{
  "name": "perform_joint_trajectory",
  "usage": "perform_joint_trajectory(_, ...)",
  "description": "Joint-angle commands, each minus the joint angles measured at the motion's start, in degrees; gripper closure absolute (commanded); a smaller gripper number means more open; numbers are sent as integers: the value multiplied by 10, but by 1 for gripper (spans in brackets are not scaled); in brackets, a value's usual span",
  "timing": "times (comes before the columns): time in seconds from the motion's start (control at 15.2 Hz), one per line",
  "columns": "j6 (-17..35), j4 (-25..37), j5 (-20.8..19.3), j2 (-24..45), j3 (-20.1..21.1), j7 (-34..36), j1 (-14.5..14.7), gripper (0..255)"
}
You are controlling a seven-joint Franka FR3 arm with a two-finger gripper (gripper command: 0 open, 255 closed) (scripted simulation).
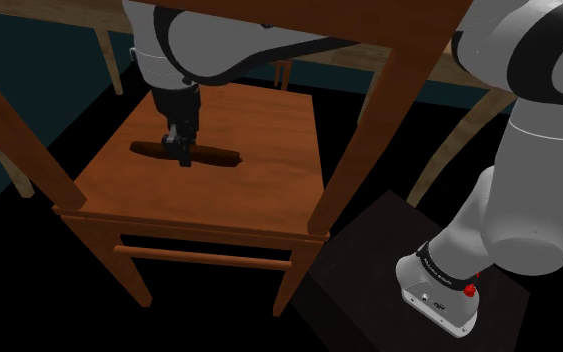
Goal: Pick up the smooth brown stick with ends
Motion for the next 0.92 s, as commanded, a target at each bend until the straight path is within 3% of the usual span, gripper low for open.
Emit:
perform_joint_trajectory(0.0,-14,10,1,-2,0,-1,0,255)
perform_joint_trajectory(0.86,-107,104,3,-2,2,-6,7,255)
